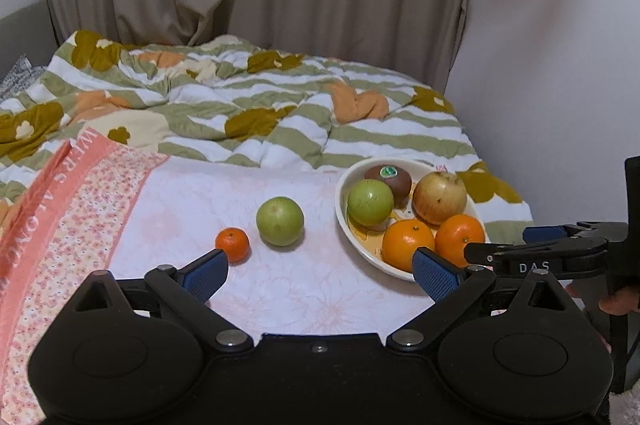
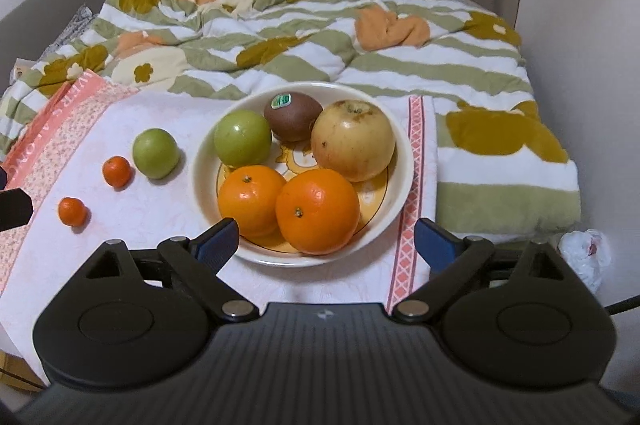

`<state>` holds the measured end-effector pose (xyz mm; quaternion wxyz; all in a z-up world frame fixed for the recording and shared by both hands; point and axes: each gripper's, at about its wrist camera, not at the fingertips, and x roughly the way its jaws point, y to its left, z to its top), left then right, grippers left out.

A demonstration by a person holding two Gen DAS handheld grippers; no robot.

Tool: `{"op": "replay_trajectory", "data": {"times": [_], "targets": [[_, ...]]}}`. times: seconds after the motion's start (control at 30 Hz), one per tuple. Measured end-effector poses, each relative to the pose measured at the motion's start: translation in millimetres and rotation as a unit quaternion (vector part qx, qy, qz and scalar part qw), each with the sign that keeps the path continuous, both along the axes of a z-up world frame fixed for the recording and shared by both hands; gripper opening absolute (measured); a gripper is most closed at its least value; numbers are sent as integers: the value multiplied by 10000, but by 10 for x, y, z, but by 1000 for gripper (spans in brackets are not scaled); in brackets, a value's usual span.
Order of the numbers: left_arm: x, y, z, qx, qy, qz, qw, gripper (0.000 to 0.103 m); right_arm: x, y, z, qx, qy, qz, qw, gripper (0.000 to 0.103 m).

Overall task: Organize fruits
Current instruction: 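Move the left tool to a small mandarin while the right tool approaches the green apple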

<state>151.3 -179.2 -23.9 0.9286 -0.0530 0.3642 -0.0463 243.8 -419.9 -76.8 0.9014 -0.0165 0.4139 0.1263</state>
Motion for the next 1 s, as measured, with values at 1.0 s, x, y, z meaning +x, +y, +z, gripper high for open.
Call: {"op": "replay_trajectory", "data": {"times": [1.0], "targets": [[-428,1147,343,518,-329,328,9976,101,-608,519,679,380,-736,-290,9961,103]]}}
